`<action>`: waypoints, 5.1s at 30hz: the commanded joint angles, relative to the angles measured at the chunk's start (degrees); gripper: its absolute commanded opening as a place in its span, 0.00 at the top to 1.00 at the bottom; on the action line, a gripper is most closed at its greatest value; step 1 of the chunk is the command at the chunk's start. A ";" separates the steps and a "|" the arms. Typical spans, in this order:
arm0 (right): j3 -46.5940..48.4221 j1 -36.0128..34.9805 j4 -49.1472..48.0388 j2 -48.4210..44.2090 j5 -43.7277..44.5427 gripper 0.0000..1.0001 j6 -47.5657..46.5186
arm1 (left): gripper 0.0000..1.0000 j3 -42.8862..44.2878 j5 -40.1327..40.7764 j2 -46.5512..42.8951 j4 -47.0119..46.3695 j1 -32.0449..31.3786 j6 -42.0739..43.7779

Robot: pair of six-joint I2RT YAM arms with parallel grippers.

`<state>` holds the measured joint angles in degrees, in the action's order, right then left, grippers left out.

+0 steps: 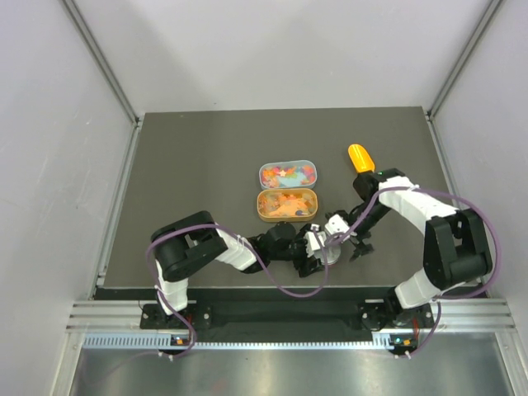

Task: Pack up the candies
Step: Screw the bottle lid onto the packing bottle.

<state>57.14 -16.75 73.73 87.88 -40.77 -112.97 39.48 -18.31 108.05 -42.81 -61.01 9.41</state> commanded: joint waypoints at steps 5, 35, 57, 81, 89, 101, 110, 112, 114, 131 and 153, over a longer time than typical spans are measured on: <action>2.27 -2.40 -3.24 1.95 -2.73 0.00 -7.36 | 0.64 -3.45 5.65 4.10 15.21 0.10 3.60; -0.19 -7.15 1.07 -0.24 -2.38 0.00 -2.71 | 0.64 -3.80 7.58 3.66 14.24 0.19 3.07; -10.03 -7.15 -1.92 -10.35 3.06 0.00 9.08 | 0.64 -3.80 8.02 3.66 14.15 0.19 2.19; -14.43 -7.15 0.36 -21.17 6.85 0.00 19.54 | 0.65 -4.33 6.88 3.31 13.54 0.19 1.75; -12.77 -7.07 3.69 -25.47 8.16 0.00 22.00 | 0.65 -4.15 6.44 3.57 13.72 0.19 1.75; -6.79 -1.36 -0.08 -19.34 11.77 0.00 22.09 | 0.65 -4.33 6.35 3.22 14.15 0.28 2.10; 3.23 2.52 -6.41 -3.16 8.79 0.00 18.93 | 0.65 -4.59 6.35 2.87 13.72 0.19 2.19; 5.51 2.52 -6.24 -0.97 8.00 0.00 18.05 | 0.65 -4.59 6.44 2.78 13.63 0.28 2.19; 7.10 2.43 -4.92 0.97 6.07 0.00 17.09 | 0.65 -4.77 6.44 2.78 13.45 0.28 2.11; 7.54 -5.39 5.90 5.11 -2.47 0.00 7.76 | 0.65 -4.24 6.26 3.22 13.72 0.63 1.66; -4.76 -7.59 2.29 -5.87 2.01 0.00 14.26 | 0.65 -4.15 7.23 3.13 13.80 0.63 1.66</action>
<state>55.53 -23.05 68.79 85.08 -39.99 -100.75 38.24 -18.06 107.72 -44.36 -61.67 9.15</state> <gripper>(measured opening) 0.996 0.819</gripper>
